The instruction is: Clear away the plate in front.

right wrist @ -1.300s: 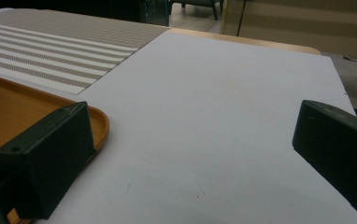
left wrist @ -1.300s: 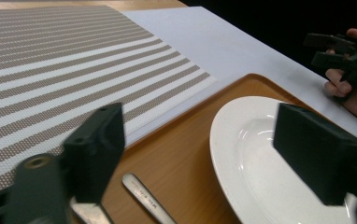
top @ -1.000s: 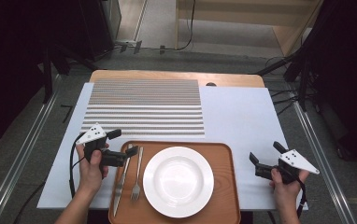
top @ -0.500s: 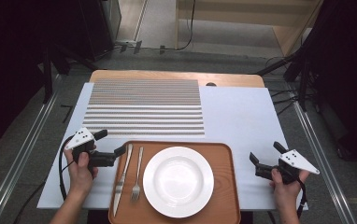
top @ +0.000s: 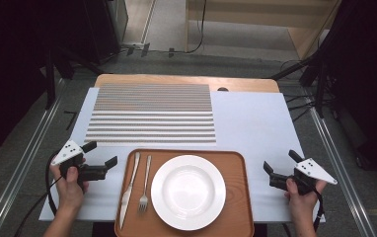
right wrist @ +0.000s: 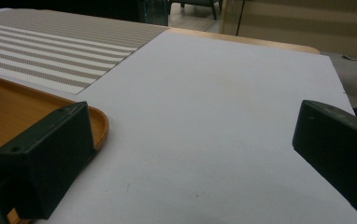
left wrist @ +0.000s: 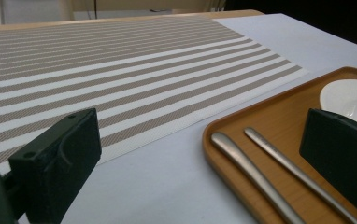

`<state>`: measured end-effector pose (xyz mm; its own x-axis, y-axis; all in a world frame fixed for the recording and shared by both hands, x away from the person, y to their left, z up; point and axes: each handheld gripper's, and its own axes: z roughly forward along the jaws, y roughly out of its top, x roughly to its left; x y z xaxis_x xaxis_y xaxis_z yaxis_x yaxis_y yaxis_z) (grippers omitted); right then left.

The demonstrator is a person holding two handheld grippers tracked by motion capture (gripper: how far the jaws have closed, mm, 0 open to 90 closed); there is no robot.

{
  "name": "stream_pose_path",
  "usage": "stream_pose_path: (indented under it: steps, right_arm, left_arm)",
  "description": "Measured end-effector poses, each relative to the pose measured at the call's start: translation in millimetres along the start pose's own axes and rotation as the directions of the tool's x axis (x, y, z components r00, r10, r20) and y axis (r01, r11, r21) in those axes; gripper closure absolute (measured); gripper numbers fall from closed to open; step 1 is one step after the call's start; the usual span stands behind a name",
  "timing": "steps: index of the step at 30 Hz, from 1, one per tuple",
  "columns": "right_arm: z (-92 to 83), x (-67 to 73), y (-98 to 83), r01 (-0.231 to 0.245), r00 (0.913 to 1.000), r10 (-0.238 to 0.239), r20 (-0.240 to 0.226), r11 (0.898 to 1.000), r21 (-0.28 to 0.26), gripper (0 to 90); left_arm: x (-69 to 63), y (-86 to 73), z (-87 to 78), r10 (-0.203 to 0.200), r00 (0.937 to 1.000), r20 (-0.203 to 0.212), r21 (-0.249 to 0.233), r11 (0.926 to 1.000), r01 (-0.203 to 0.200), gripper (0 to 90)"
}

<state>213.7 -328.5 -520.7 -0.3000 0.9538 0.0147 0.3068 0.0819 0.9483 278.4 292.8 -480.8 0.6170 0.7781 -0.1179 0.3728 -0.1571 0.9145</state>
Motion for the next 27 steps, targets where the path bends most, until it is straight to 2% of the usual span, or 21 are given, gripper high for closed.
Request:
stream_pose_path:
  steps: [5,12,13,14,15,19,22,23,27]
  right_arm:
    - [0.3,0.0,-0.1,0.003,1.0,-0.003,0.003,1.0,0.001,0.0]
    - [0.4,-0.1,-0.2,0.002,1.0,-0.002,0.004,1.0,0.001,0.0]
    - [0.3,-0.1,-0.2,0.001,1.0,-0.001,0.003,1.0,0.0,0.0]
    - [0.3,-0.1,-0.2,0.001,1.0,-0.001,0.003,1.0,0.0,0.0]
    - [0.2,-0.5,-0.3,-0.001,1.0,0.001,0.003,1.0,0.0,0.0]
    - [0.5,-0.9,-0.3,-0.001,1.0,0.001,0.001,1.0,-0.001,0.0]
    - [0.5,-0.7,-0.3,-0.002,1.0,0.002,0.001,1.0,0.0,0.0]
    - [0.6,-0.3,-0.2,-0.001,1.0,0.0,0.004,1.0,0.001,0.0]
    - [0.6,-0.3,-0.2,-0.001,1.0,0.001,0.003,1.0,0.003,0.0]
  left_arm:
    - [13.3,-7.9,-11.8,-0.01,0.9994,-0.034,-0.001,1.0,0.01,0.0]
    - [24.7,-12.7,-21.3,-0.033,0.9979,-0.057,-0.018,0.9993,0.032,0.0]
    - [25.8,-14.6,-23.1,-0.011,0.9962,-0.086,-0.007,0.9999,0.01,0.0]
    - [25.8,-14.6,-23.1,-0.011,0.9962,-0.086,-0.007,0.9999,0.01,0.0]
    - [25.9,-15.7,-24.3,0.009,0.9942,-0.107,0.006,0.9999,-0.009,0.0]
    - [30.1,-18.7,-32.1,0.013,0.9932,-0.115,-0.005,0.9999,-0.014,0.0]
    - [35.2,-21.4,-34.7,-0.009,0.9923,-0.123,-0.015,0.9999,0.007,0.0]
    - [38.3,-24.2,-34.6,-0.03,0.9915,-0.127,-0.016,0.9995,0.028,0.0]
    - [40.2,-25.8,-36.1,-0.057,0.991,-0.121,-0.04,0.9978,0.053,0.0]
